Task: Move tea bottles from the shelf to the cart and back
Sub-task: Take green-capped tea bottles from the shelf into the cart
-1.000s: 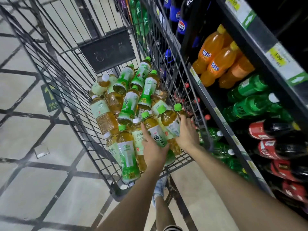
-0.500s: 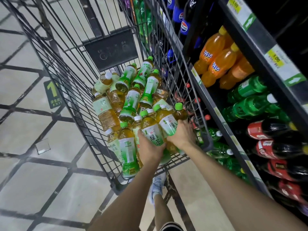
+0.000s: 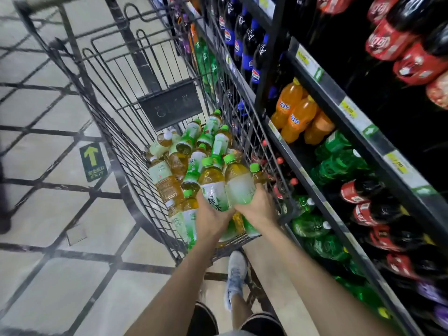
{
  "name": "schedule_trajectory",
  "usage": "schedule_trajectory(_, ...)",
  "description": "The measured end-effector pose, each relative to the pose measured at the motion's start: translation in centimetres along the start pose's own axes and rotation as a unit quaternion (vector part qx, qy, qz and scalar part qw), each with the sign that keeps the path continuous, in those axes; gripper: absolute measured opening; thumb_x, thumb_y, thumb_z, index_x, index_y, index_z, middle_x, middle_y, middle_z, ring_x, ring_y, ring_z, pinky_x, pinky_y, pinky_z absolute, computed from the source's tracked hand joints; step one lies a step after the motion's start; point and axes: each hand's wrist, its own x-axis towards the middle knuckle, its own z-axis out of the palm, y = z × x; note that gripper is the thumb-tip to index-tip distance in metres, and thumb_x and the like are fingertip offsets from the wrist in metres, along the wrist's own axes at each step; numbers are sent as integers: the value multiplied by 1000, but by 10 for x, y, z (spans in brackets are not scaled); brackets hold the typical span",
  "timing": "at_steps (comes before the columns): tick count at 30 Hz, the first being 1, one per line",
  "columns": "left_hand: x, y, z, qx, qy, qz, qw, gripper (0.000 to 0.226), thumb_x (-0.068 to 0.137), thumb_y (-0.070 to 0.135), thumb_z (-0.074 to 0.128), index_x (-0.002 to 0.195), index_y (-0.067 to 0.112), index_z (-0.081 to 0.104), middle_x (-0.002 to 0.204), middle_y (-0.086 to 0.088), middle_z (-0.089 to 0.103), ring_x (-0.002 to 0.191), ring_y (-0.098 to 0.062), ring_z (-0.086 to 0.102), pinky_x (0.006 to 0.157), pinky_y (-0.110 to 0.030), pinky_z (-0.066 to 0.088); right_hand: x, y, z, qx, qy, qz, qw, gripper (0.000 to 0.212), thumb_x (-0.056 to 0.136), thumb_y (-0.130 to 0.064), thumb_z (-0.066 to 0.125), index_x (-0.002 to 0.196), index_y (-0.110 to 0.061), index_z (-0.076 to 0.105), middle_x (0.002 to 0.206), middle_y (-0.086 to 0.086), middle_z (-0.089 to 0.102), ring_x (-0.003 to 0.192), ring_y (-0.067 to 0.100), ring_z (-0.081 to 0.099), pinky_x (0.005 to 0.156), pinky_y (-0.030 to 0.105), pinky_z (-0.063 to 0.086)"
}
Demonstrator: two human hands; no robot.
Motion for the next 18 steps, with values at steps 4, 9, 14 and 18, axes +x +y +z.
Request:
schedule_trajectory(4, -10, 13, -17, 1, -16, 27, 1000, 87, 72, 23, 85, 138, 12, 30, 120, -14, 60, 100, -34, 62, 84, -48, 55, -21, -11, -18, 28, 28, -5, 999, 69, 69, -27, 84, 125, -7, 51, 115, 9, 63, 104, 29, 62, 69, 30, 45)
schedule_trajectory(9, -15, 25, -41, 21, -24, 78, 996, 90, 74, 16, 84, 143, 8, 27, 99, -2, 57, 81, -23, 58, 67, -32, 47, -53, -24, -38, 67, 93, 0, 993, 56, 66, -31, 84, 111, -15, 54, 105, 4, 65, 97, 27, 62, 69, 31, 44)
schedule_trajectory(14, -24, 52, -67, 46, -56, 135, 988, 88, 77, 19, 84, 142, 7, 26, 83, -2, 54, 63, -11, 53, 55, -33, 51, -87, -41, -46, 120, 154, 28, 980, 58, 66, -29, 87, 112, -13, 55, 109, 6, 65, 105, 28, 60, 74, 33, 44)
schedule_trajectory(18, -30, 71, -86, 53, -74, 218, 972, 89, 73, 26, 87, 140, 12, 30, 114, -5, 60, 88, -24, 64, 71, -39, 56, -113, -52, -49, 166, 208, 38, 963, 51, 66, -27, 86, 102, -15, 53, 97, 1, 62, 98, 26, 62, 73, 34, 48)
